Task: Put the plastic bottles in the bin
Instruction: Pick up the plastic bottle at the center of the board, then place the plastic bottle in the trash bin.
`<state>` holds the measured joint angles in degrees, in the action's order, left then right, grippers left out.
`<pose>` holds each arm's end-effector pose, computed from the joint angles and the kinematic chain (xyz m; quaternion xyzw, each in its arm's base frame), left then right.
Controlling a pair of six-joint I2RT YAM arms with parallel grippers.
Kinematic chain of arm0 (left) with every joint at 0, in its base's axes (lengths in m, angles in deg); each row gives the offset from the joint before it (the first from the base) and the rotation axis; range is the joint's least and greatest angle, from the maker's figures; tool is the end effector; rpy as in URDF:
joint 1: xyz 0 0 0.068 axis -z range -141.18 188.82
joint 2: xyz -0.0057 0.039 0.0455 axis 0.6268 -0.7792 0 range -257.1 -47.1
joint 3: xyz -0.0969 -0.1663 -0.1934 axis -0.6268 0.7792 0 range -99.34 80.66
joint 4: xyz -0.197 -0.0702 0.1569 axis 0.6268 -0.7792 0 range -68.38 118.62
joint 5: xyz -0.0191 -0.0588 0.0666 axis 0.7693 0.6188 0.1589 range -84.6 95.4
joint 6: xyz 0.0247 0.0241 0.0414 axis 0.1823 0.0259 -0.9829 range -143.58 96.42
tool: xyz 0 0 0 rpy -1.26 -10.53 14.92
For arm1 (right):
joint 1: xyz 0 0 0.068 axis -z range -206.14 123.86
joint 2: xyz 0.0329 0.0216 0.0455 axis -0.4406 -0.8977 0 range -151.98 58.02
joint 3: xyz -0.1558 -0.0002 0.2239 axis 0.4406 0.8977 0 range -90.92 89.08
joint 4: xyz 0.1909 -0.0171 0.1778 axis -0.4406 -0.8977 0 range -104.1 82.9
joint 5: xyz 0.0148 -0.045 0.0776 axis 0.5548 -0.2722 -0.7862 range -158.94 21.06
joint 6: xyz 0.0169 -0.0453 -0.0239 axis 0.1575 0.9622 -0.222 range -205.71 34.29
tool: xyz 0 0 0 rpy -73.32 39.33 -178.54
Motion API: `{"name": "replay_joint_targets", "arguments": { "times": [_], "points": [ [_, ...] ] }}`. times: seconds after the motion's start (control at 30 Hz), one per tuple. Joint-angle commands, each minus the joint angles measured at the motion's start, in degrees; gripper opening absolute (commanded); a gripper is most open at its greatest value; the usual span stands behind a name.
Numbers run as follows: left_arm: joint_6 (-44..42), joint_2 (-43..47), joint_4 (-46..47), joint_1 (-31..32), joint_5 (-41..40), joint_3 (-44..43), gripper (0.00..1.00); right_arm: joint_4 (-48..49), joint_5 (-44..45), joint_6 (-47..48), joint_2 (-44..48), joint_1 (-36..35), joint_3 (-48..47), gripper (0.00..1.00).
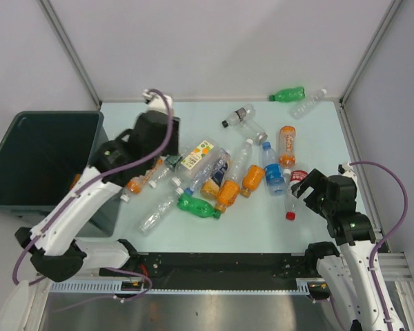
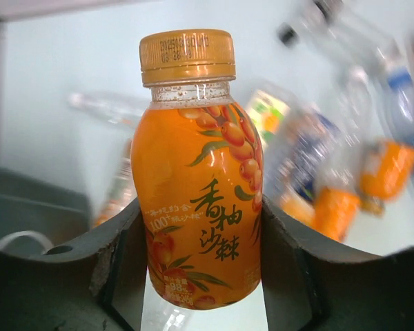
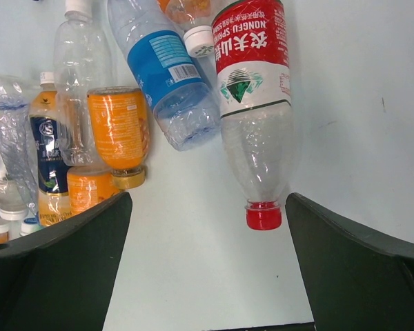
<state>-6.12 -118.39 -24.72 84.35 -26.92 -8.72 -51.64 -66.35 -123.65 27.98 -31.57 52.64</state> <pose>0.1779 -0.1541 0.4367 0.0827 0.8585 -0.0200 0.5057 0.1142 0.0092 0.2650 0.2611 0.8604 0.1427 0.4138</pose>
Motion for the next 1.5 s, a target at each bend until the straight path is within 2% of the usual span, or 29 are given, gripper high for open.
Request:
{"name": "replay_joint_targets", "arguments": {
  "times": [0.0, 0.13, 0.27, 0.53, 0.73, 0.77, 0.83, 0.87, 0.97, 1.27, 1.47],
  "points": [
    [-4.18, 3.78, -1.15, -8.34, -6.44, -5.96, 0.15, 0.41, 0.84, -0.12, 0.07, 0.33, -1.44, 1.00],
    [-5.68, 5.80, -0.27, -18.70, -9.07, -9.40, 0.17, 0.59, 0.93, 0.05, -0.37, 0.42, -1.43, 1.00],
    [-4.71, 9.05, 1.13, -22.33, -23.37, -9.32, 0.22, 0.68, 0.49, 0.23, -0.81, 0.60, -1.52, 1.00],
    [-3.04, 18.89, 5.62, -28.04, -31.84, 2.45, 0.37, 0.67, -0.57, 0.40, -0.72, 0.69, -1.44, 1.00],
    [-0.32, 20.66, 2.64, -32.35, -29.30, 6.68, 0.44, 1.38, -2.06, 1.46, -1.59, 0.95, -1.44, 1.00],
    [0.03, 20.84, 2.19, -32.62, -29.03, 6.85, 0.55, 1.38, -2.06, 1.55, -1.60, 0.86, -1.43, 1.00],
    [0.48, 21.36, 1.40, -32.97, -27.72, 6.85, 0.68, 1.38, -2.06, 1.72, -1.95, 0.86, -1.52, 1.00],
    [0.56, 21.54, 1.22, -32.97, -27.45, 6.77, 0.82, 1.38, -2.15, 1.72, -2.12, 0.86, -1.52, 1.00],
    [0.04, 22.94, 1.13, -32.88, -26.40, 6.68, 0.99, 1.64, -4.08, 1.72, -1.95, 0.86, -1.44, 1.00],
    [-2.60, 24.44, 0.34, -32.97, -17.97, 6.76, 1.00, 2.43, -3.64, 1.11, -3.79, 0.86, -1.44, 1.00],
    [-4.71, 24.35, 1.13, -32.97, -6.72, 7.03, 1.00, 5.50, -6.45, 1.11, -4.15, 0.07, -1.52, 1.00]
  ]
}}
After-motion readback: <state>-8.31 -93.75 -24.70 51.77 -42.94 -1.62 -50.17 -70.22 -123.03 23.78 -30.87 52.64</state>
